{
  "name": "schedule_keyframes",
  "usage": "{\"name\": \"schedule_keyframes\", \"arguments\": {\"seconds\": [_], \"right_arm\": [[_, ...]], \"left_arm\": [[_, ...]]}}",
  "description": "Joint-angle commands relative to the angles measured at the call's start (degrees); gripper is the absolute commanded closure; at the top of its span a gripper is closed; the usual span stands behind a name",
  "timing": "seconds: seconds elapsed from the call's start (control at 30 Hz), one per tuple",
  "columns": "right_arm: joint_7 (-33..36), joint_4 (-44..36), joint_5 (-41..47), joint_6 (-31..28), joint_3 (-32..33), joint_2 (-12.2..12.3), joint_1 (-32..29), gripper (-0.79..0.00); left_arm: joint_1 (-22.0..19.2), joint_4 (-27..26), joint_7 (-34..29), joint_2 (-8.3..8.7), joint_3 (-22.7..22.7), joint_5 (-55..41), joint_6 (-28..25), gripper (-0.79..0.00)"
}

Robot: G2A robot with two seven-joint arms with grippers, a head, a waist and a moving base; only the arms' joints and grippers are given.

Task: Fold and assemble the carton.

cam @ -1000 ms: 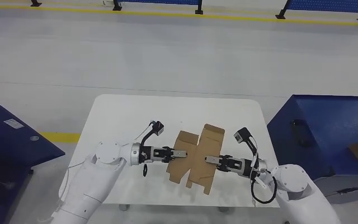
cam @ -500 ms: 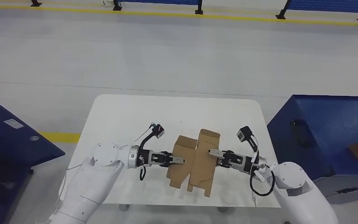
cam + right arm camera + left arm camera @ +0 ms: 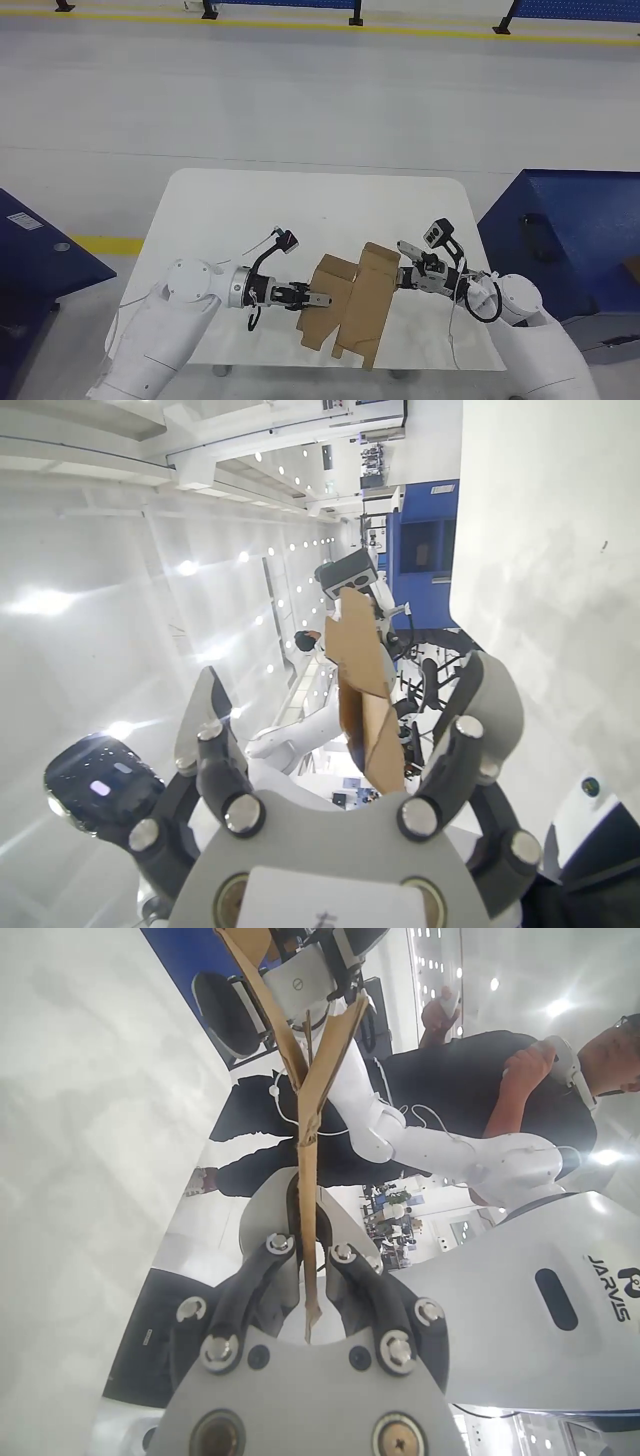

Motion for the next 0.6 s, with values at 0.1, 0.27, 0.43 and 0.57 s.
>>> {"name": "schedule_keyframes", "arguments": {"seconds": [0.1, 0.27, 0.43, 0.57], "right_arm": [[-0.1, -0.1, -0.9, -0.4, -0.5, -0.2, 0.1, 0.0], [0.1, -0.7, -2.1, -0.7, -0.5, -0.3, 0.2, 0.0], [-0.6, -1.2, -3.4, -0.9, -0.6, -0.4, 0.0, 0.0], [-1.4, -1.5, -3.6, -1.3, -0.4, -0.5, -0.1, 0.0]], "left_arm": [[-0.2, 0.4, 0.4, 0.13, 0.2, -0.4, -0.1, 0.0], [-0.4, 0.8, 0.8, 0.25, 0.4, -0.6, 0.0, 0.0], [-0.6, 1.0, 1.6, 0.35, 0.6, -0.4, -0.2, -0.363], [-0.8, 1.3, 1.7, 0.46, 0.6, -0.9, -0.2, -0.785]]}}
